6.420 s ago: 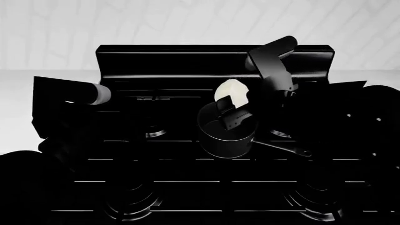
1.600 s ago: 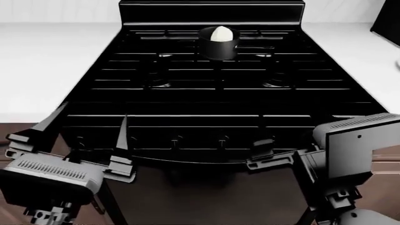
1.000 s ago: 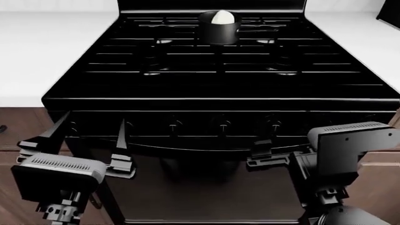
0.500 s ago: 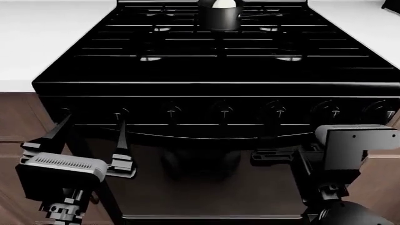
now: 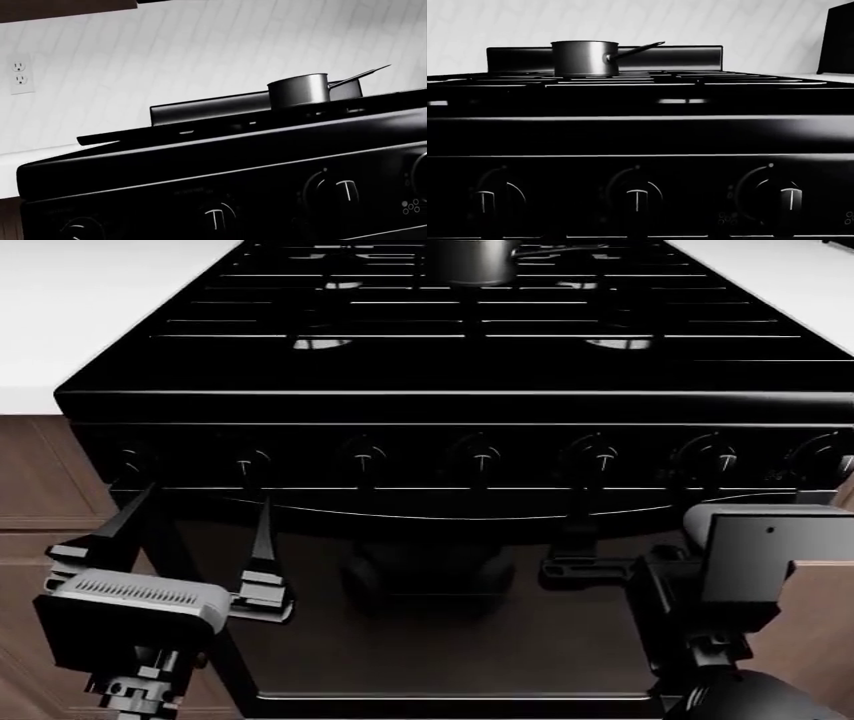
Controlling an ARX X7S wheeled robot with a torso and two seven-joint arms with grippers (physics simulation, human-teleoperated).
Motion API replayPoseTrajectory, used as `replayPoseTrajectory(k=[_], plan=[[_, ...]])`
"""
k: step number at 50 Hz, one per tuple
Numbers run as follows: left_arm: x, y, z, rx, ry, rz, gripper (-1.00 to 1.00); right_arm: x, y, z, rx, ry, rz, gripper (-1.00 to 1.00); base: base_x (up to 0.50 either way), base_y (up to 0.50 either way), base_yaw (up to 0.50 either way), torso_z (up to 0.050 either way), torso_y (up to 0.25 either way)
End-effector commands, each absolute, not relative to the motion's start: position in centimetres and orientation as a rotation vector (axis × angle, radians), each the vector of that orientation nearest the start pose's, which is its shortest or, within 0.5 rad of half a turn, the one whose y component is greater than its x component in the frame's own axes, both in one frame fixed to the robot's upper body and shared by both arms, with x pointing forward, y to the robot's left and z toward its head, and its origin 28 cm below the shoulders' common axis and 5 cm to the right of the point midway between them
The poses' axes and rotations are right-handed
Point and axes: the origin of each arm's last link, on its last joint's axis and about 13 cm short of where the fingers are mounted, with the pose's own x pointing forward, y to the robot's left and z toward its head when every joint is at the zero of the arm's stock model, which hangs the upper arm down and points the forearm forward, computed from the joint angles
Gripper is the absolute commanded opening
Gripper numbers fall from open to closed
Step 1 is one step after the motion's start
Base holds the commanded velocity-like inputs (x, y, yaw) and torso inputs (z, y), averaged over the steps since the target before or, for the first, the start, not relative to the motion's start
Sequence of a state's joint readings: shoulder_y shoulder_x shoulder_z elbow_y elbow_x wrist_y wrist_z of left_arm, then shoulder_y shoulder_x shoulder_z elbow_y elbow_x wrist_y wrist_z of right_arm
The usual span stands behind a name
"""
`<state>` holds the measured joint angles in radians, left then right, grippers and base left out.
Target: Frozen meat rests on a plate on the counter. Retrieve the meat and place it in a pot on a burner. Then turn the burner on.
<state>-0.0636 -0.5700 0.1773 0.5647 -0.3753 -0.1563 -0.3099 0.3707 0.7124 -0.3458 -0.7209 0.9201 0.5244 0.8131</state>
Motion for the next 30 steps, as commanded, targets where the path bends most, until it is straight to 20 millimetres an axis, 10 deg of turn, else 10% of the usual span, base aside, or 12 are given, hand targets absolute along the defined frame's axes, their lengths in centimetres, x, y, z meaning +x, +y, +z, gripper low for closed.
replayPoseTrajectory(k=[1,30], plan=[[20.3,25.1,13.5,0.122,-0.356,-0.084,1.0,20.2,-11.3,17.8,0.018,-0.122,-0.02,1.0,0.0,0.0,0.0,0.0,0.0],[20.5,25.1,13.3,0.106,-0.335,-0.092,1.0,23.1,-11.3,18.3,-0.01,-0.118,-0.031,1.0,0.0,0.0,0.0,0.0,0.0]])
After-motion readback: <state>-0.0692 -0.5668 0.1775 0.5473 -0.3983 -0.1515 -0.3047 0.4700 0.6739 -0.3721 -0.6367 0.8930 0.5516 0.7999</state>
